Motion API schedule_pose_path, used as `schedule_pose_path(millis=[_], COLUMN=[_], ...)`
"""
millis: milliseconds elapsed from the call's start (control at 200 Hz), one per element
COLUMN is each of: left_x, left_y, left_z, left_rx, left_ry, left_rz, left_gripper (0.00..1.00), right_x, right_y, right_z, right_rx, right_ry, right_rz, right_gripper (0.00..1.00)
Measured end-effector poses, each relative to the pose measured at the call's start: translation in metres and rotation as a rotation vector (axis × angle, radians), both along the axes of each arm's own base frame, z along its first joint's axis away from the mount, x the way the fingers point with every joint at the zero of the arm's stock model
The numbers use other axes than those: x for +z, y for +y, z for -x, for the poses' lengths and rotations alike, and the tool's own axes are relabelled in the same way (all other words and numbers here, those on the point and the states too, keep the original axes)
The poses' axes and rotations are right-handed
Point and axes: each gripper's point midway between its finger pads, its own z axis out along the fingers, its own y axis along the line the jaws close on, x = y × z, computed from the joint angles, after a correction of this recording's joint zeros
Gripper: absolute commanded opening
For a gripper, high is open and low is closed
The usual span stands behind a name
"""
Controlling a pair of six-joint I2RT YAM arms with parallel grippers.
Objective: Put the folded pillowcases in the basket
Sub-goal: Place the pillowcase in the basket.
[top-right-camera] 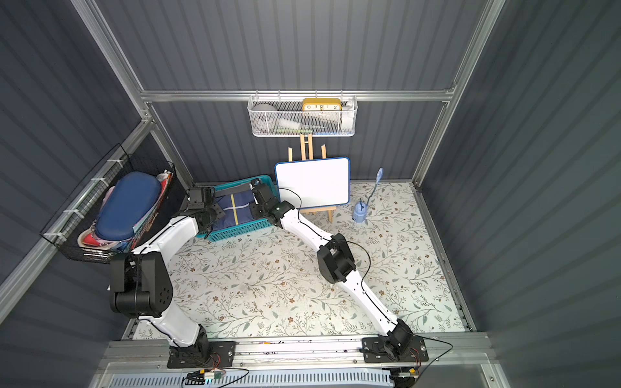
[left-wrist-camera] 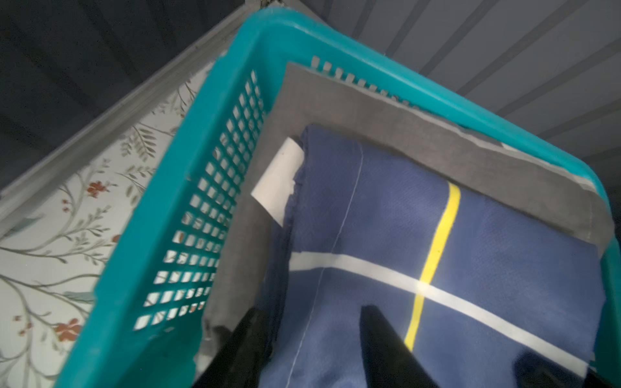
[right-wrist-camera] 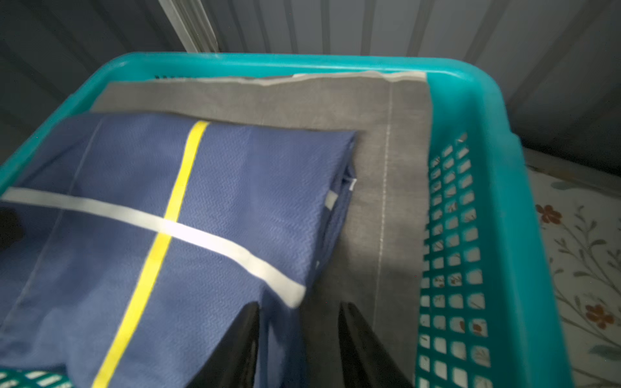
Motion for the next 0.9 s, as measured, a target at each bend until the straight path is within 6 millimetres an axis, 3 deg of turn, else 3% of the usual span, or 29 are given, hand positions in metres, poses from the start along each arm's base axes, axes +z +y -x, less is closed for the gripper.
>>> schedule_pose_path(millis=[115, 235, 325, 395, 560, 640, 800, 900], left_x=[0.033, 0.064, 0.062, 0.044, -0.014, -0.035, -0.047, -0.047], left_y=[0.003, -0.005, -0.013, -0.02, -0.031, -0.032, -0.021, -0.012], left_z=[0.004, 0.0, -0.007, -0.014, -0.023, -0.024, -0.023, -0.023], left_rx=[0.007, -0.039, -0.082, -0.114, -0.157, -0.161, -0.134, -0.11], left_ry=[-0.077, -0.178, -0.19, -0.159, -0.038, 0.007, 0.034, 0.032], left_rz=[-0.012, 0.008, 0.029, 0.048, 0.089, 0.098, 0.104, 0.109], left_gripper=[0.69, 0.71, 0.71, 0.71, 0.71, 0.72, 0.72, 0.72], right_x=[0.024, 0.061, 0.08, 0.085, 0.064, 0.039, -0.021, -0.024], right_y=[0.0, 0.005, 0.012, 0.017, 0.033, 0.039, 0.037, 0.027], right_z=[0.002, 0.008, 0.013, 0.016, 0.023, 0.025, 0.019, 0.007], right_rx=[0.004, 0.031, 0.06, 0.076, 0.114, 0.126, 0.088, 0.05], right_ry=[-0.028, -0.064, -0.089, -0.099, -0.069, -0.03, 0.054, 0.059], right_rz=[-0.023, -0.077, -0.118, -0.135, -0.149, -0.142, -0.103, -0.114], right_gripper=[0.5, 0.51, 0.5, 0.51, 0.51, 0.51, 0.49, 0.49])
